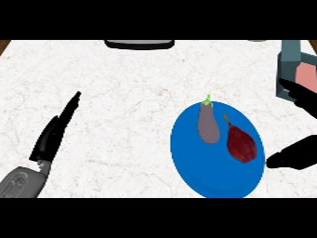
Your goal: Pick the eggplant from the plate and place it in the cardboard box
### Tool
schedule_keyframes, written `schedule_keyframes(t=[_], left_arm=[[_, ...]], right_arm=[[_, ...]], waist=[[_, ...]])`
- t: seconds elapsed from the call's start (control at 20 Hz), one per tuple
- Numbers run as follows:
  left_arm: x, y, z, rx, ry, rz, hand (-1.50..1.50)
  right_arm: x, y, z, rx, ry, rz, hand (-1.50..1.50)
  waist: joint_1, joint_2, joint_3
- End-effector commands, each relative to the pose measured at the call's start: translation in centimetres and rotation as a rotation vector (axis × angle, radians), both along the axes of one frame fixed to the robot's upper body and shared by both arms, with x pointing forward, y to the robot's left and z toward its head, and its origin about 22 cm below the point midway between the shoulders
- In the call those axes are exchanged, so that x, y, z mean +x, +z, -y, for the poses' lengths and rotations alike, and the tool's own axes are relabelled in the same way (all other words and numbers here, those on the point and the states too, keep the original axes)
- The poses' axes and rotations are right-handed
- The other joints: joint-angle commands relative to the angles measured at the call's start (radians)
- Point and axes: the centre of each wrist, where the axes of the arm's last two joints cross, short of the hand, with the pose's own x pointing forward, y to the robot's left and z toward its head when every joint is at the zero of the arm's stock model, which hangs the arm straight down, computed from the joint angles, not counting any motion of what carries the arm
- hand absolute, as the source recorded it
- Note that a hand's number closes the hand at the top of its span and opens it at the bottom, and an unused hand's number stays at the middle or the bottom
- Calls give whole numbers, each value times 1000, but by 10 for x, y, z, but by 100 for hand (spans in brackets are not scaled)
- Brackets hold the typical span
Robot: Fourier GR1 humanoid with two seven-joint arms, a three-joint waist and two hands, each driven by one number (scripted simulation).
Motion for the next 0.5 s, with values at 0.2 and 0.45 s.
schedule_keyframes(t=[0.2,0.45], left_arm=[[-6,1,-15,-11,1,2,0],[5,-1,6,14,30,5,0]], right_arm=[[38,-19,-35,-39,-3,-174,-150],[45,-32,-31,7,22,-206,-150]], waist=[[0,-1,1],[-16,-2,1]])
